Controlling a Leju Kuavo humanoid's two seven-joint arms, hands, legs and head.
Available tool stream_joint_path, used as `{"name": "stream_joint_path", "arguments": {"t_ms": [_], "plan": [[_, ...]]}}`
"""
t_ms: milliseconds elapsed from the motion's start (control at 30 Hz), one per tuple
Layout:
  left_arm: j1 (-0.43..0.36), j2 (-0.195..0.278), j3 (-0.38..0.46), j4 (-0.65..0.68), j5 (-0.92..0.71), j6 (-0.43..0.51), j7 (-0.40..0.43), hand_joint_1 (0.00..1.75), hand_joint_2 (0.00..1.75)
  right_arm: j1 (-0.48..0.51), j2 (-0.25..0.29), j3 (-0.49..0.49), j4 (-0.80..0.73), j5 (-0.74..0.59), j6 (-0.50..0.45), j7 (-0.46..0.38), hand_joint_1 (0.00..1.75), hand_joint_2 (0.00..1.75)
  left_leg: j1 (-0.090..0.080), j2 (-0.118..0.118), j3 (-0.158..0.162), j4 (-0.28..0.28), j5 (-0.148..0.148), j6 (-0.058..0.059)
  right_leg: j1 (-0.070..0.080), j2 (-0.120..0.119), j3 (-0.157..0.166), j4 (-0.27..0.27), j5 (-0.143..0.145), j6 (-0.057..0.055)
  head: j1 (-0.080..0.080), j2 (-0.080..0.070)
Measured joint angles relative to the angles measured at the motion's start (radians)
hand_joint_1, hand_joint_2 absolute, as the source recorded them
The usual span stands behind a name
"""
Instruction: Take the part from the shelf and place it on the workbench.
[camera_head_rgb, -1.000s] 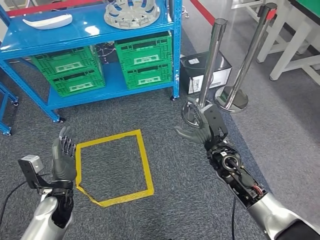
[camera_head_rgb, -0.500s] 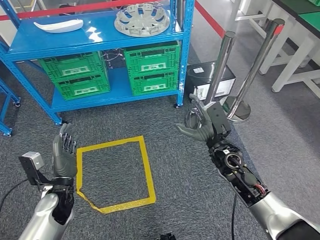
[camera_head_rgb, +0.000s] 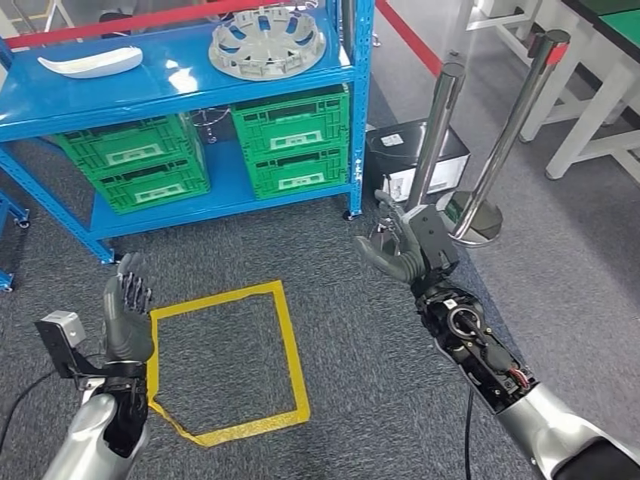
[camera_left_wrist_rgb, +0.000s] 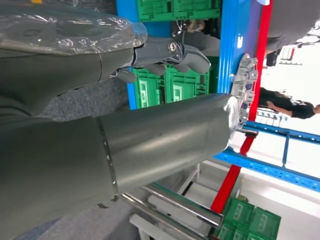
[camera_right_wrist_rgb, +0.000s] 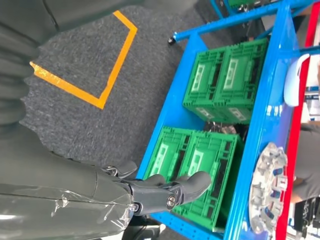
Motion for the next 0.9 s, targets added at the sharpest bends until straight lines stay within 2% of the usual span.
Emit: {"name": "stream_joint_path", "arguments": {"t_ms": [33,67,100,133,167,200,267,333,367,400,467,500,533,567,600,633,667,700,733,800,833,900], "plan": [[0.0,0.0,0.0,0.0,0.001,0.0,0.0,0.0,0.0,0.0,0.0,0.0,0.0,0.0,0.0,0.001,0.0,0.0,0.0,0.0,-0.003,-0.036,0.021,0.004,0.001,0.002,0.014,0.0,-0.011,0.001,-0.001,0.0],[-0.001,0.001,0.0,0.0,0.001,0.0,0.001,0.0,0.0,0.0,0.0,0.0,0.0,0.001,0.0,0.001,0.0,0.0,-0.001,0.0,0.009,-0.1,0.067,0.01,0.002,0.003,0.031,-0.001,-0.022,0.001,-0.001,0.0],[-0.002,0.001,0.0,0.0,0.002,0.0,0.001,0.0,0.0,-0.001,0.0,0.0,0.0,0.001,0.0,0.001,0.0,0.0,-0.003,0.0,0.028,-0.178,0.131,0.018,0.003,0.003,0.043,-0.002,-0.034,0.003,-0.002,0.0],[-0.003,0.002,0.0,0.0,0.003,0.0,0.001,0.0,0.0,-0.001,0.0,0.0,0.0,0.001,0.0,0.002,0.0,0.0,-0.006,-0.001,0.044,-0.241,0.18,0.024,0.005,0.005,0.056,-0.003,-0.045,0.005,-0.003,0.0],[-0.004,0.003,0.0,0.0,0.004,0.0,0.002,0.0,0.0,-0.002,0.0,0.0,0.0,0.001,0.001,0.003,0.0,0.0,-0.009,-0.002,0.056,-0.285,0.214,0.03,0.007,0.007,0.065,-0.005,-0.055,0.01,-0.004,0.0],[-0.005,0.003,0.0,-0.001,0.005,0.001,0.002,0.0,0.0,-0.003,0.0,0.0,0.0,0.002,0.001,0.004,0.0,0.0,-0.012,-0.004,0.063,-0.305,0.227,0.034,0.008,0.008,0.072,-0.01,-0.063,0.014,-0.005,0.0],[-0.007,0.003,0.0,-0.003,0.006,0.001,0.003,0.0,0.0,-0.005,0.0,0.0,-0.001,0.003,0.002,0.005,0.0,0.0,-0.013,-0.005,0.077,-0.315,0.215,0.041,0.01,0.01,0.088,-0.013,-0.064,0.026,-0.004,0.0],[-0.011,0.003,0.001,-0.006,0.007,0.001,0.002,0.0,0.0,-0.008,0.0,-0.001,-0.003,0.005,0.003,0.004,0.0,0.0,-0.009,-0.005,0.102,-0.324,0.204,0.05,0.01,0.007,0.077,0.03,-0.064,0.034,0.0,0.0],[-0.012,0.003,0.001,-0.007,0.008,0.0,0.002,0.0,0.0,-0.009,0.0,-0.002,-0.003,0.005,0.003,0.004,0.0,0.0,-0.008,-0.005,0.115,-0.325,0.197,0.053,0.01,0.004,0.051,0.08,-0.075,0.037,0.003,0.0],[-0.012,0.003,0.001,-0.007,0.01,0.0,0.002,0.0,0.0,-0.009,0.0,-0.002,-0.003,0.005,0.003,0.005,0.0,0.0,-0.009,-0.006,0.128,-0.326,0.188,0.057,0.01,0.001,0.011,0.147,-0.094,0.039,0.007,0.0],[-0.01,0.003,0.001,-0.007,0.012,-0.002,0.002,0.0,0.0,-0.007,0.0,-0.002,-0.003,0.005,0.003,0.005,0.0,0.0,-0.012,-0.006,0.154,-0.325,0.165,0.061,0.012,-0.003,-0.075,0.262,-0.15,0.042,0.015,0.0],[-0.008,0.003,0.001,-0.007,0.013,-0.002,0.002,0.0,0.0,-0.005,0.0,-0.002,-0.003,0.005,0.003,0.006,0.0,0.0,-0.014,-0.007,0.169,-0.325,0.153,0.063,0.013,-0.003,-0.106,0.281,-0.173,0.041,0.018,0.0],[-0.006,0.004,0.001,-0.007,0.015,-0.002,0.002,0.0,0.0,-0.003,0.0,-0.002,-0.003,0.006,0.003,0.006,0.0,0.0,-0.016,-0.007,0.187,-0.325,0.139,0.064,0.014,-0.003,-0.122,0.267,-0.178,0.039,0.02,0.0],[-0.006,0.004,0.001,-0.007,0.016,-0.002,0.002,0.0,0.0,-0.002,0.0,-0.002,-0.003,0.006,0.003,0.006,0.0,0.0,-0.018,-0.008,0.206,-0.325,0.126,0.064,0.015,-0.003,-0.126,0.225,-0.155,0.035,0.022,0.0],[-0.005,0.003,0.001,-0.007,0.016,-0.002,0.002,0.0,0.0,-0.001,0.0,-0.002,-0.003,0.006,0.003,0.006,0.0,0.0,-0.02,-0.008,0.222,-0.326,0.112,0.064,0.017,-0.003,-0.123,0.161,-0.096,0.029,0.024,0.0],[-0.005,0.003,0.001,-0.007,0.017,-0.002,0.002,0.0,0.0,-0.001,-0.001,-0.002,-0.003,0.006,0.003,0.006,0.0,0.0,-0.022,-0.008,0.237,-0.323,0.098,0.063,0.021,-0.003,-0.12,0.092,-0.021,0.023,0.024,0.0],[-0.004,0.003,0.001,-0.007,0.017,-0.002,0.002,0.0,0.0,-0.001,-0.001,-0.002,-0.002,0.006,0.003,0.007,0.0,0.0,-0.024,-0.01,0.246,-0.322,0.086,0.06,0.024,-0.004,-0.112,0.041,0.039,0.015,0.024,0.0],[-0.003,0.003,0.001,-0.008,0.017,-0.002,0.002,0.0,0.0,0.001,-0.001,-0.003,-0.002,0.006,0.003,0.007,0.0,0.0,-0.025,-0.011,0.252,-0.321,0.076,0.057,0.027,-0.004,-0.107,0.008,0.082,0.008,0.022,0.0],[-0.003,0.003,0.001,-0.008,0.017,-0.002,0.002,0.0,0.0,0.001,-0.001,-0.003,-0.002,0.006,0.003,0.008,0.0,0.0,-0.026,-0.012,0.257,-0.319,0.069,0.053,0.028,-0.004,-0.103,-0.006,0.093,0.002,0.021,0.0],[-0.007,0.003,0.001,-0.012,0.017,-0.002,0.002,0.0,0.0,-0.001,-0.002,-0.004,-0.004,0.006,0.003,0.007,0.0,0.0,-0.028,-0.013,0.253,-0.3,0.066,0.045,0.023,-0.004,-0.087,-0.009,0.082,-0.006,0.021,0.0],[-0.011,0.003,0.002,-0.013,0.017,-0.002,0.001,0.0,0.0,-0.004,-0.002,-0.005,-0.005,0.006,0.003,0.007,0.0,0.0,-0.028,-0.012,0.235,-0.265,0.068,0.04,0.02,-0.004,-0.078,-0.012,0.076,-0.009,0.02,0.0],[-0.015,0.004,0.002,-0.015,0.017,-0.002,0.0,0.0,0.0,-0.007,-0.002,-0.006,-0.006,0.006,0.004,0.005,0.0,0.0,-0.02,-0.008,0.155,-0.139,0.053,0.022,0.014,-0.004,-0.057,-0.014,0.061,-0.013,0.014,0.0]]}}
